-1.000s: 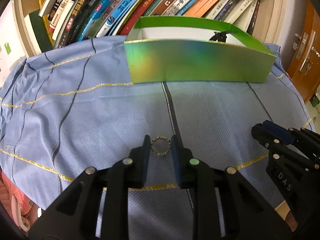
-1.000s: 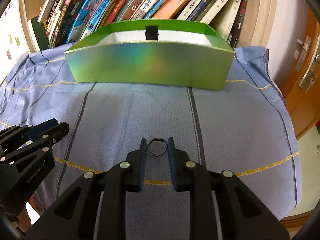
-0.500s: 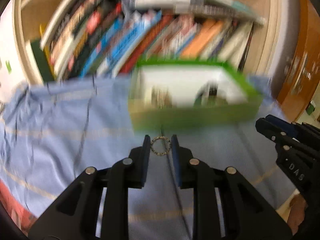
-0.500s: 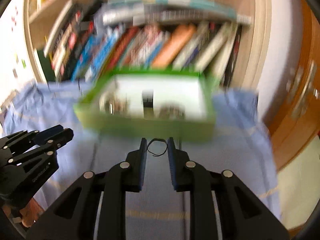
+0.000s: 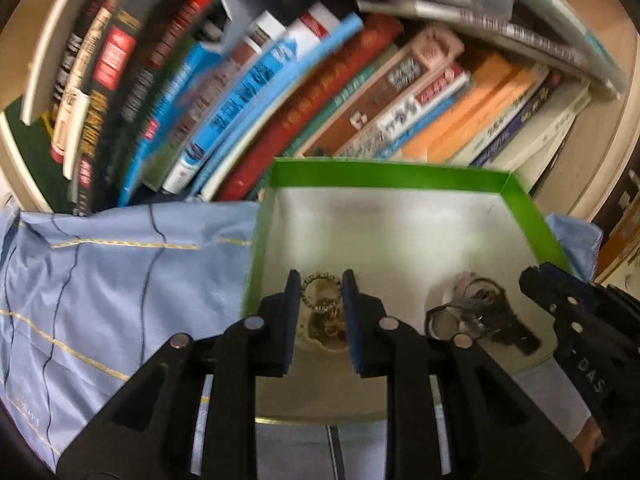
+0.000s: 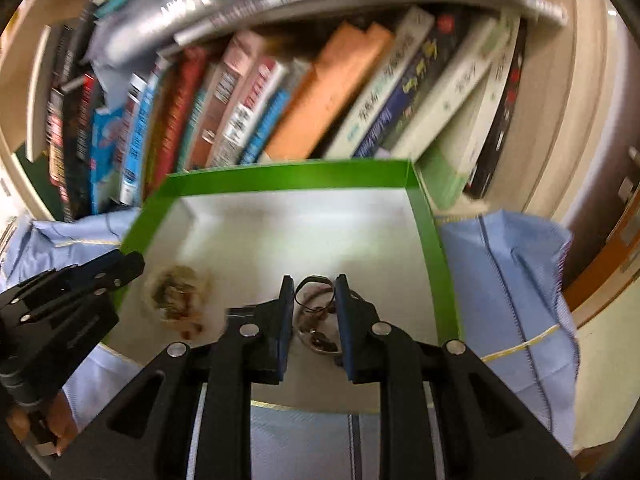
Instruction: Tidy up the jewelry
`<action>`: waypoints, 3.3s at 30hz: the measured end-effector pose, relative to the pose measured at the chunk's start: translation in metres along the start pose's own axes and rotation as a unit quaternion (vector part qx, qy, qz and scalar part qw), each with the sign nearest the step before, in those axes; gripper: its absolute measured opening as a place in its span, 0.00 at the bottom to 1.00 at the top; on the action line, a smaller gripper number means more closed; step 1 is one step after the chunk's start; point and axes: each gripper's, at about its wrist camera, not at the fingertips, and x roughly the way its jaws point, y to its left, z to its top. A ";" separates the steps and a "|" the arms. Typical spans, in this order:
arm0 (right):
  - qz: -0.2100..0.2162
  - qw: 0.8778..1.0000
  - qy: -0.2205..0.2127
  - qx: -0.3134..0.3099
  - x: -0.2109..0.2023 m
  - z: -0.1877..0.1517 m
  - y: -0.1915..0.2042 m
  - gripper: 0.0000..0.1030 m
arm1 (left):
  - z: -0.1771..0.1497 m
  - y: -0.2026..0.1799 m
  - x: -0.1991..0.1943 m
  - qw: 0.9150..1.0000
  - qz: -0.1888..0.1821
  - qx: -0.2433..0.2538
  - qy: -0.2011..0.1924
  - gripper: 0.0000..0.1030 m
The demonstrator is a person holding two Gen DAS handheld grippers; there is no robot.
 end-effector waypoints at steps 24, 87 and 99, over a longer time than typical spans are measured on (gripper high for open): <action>-0.054 0.985 -0.162 -0.022 -0.171 -0.129 0.009 0.97 | -0.118 0.001 -0.174 0.991 0.029 -0.001 -0.131 0.96; -0.051 0.982 -0.179 -0.023 -0.193 -0.135 0.010 0.97 | -0.125 -0.010 -0.198 0.988 0.047 0.003 -0.145 0.96; -0.052 0.982 -0.177 -0.023 -0.192 -0.137 0.010 0.97 | -0.128 -0.008 -0.195 0.989 0.046 0.002 -0.142 0.96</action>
